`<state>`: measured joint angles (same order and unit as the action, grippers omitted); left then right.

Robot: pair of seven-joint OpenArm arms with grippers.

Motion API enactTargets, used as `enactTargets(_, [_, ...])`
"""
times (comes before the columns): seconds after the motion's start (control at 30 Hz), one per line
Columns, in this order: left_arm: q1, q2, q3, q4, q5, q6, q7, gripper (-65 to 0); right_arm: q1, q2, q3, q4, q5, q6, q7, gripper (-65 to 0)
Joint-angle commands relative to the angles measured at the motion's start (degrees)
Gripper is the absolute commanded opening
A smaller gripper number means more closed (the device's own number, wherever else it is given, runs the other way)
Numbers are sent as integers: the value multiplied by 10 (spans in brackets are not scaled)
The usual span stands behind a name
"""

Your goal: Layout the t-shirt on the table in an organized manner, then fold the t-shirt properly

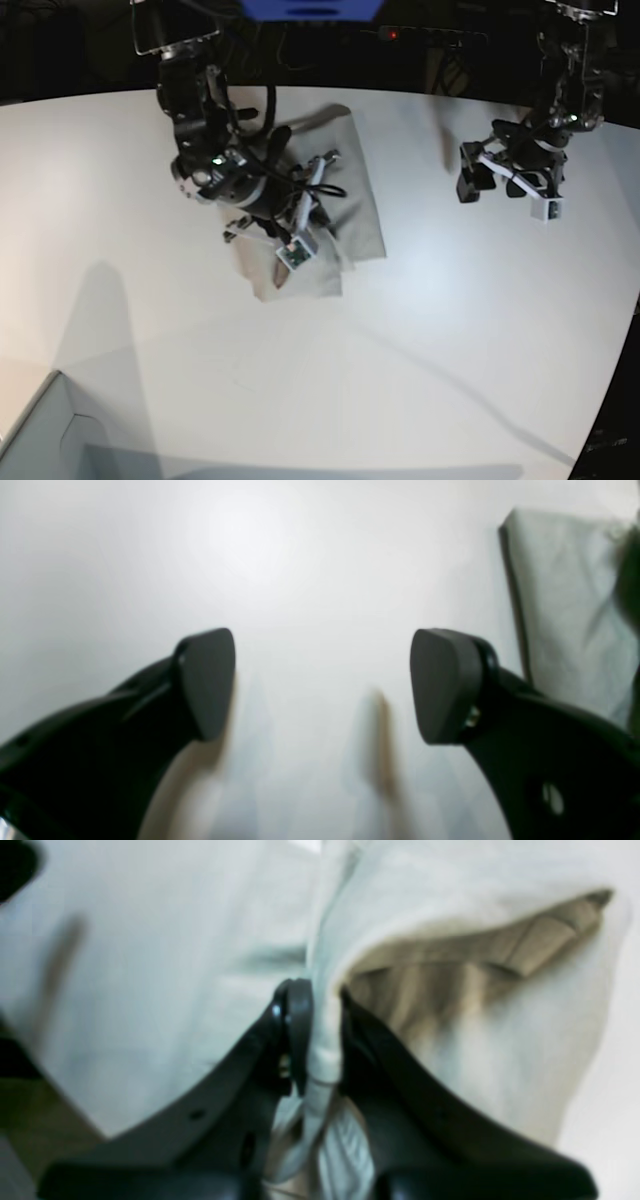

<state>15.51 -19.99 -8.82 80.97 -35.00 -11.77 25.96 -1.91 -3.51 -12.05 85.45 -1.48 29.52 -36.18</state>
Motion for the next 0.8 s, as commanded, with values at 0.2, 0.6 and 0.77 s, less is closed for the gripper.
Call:
enactTargets(0.2, [0,-5,-2,4,-5,-3,-9,-121,13,-8,-48,7,4,-3,9,-526])
enactTargets(0.6, [-3,-5,-1,4,-5,-3,-9,-121,-32,8,-35,179,4,-1,9,-232])
enactTargets(0.77, [-4,-5,-3,4,-5,-3,-9,-121,-58,50,59,248,4,1,9,-256])
